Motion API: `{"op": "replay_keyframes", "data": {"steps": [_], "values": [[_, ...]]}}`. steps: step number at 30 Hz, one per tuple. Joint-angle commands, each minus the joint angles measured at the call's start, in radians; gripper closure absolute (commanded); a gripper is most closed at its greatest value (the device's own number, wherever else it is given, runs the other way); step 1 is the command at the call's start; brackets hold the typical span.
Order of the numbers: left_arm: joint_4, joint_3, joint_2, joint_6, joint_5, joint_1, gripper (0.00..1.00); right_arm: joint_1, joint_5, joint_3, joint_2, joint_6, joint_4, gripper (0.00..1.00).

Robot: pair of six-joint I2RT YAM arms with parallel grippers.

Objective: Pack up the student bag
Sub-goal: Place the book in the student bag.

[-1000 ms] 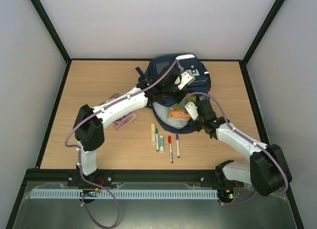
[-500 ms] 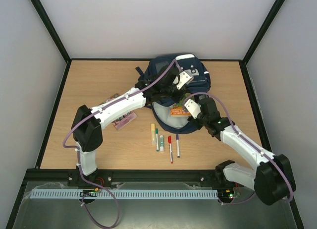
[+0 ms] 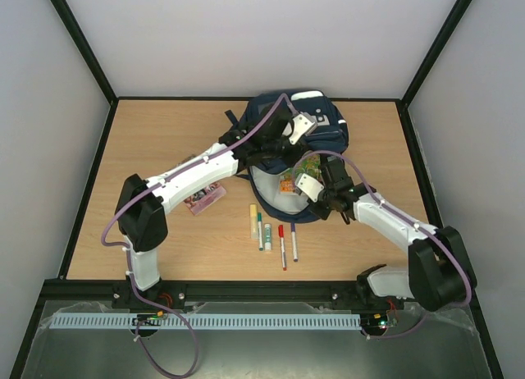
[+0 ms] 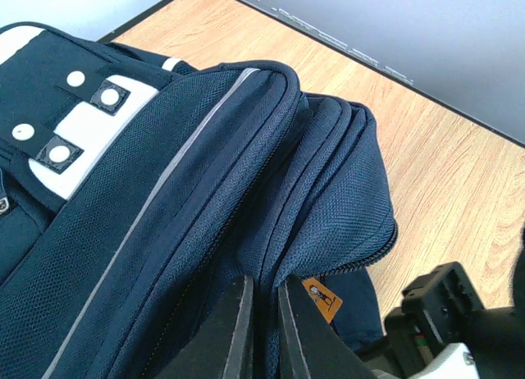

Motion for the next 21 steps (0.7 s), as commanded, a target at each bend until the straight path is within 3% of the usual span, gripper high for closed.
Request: {"op": "replay_keyframes", "data": {"steps": [1,13,21], "values": [[0.074,0.002,-0.086,-0.024,0.028,0.012,0.98,0.006,0.004,0.06,0.065,-0.022,0.046,0.94],[0.071,0.007,-0.079,-0.027,0.051,0.015,0.98,0.006,0.139,0.062,0.179,-0.04,0.258,0.95],[0.07,0.006,-0.074,-0.028,0.052,0.015,0.98,0.006,0.27,0.01,0.187,-0.013,0.488,0.97]]}}
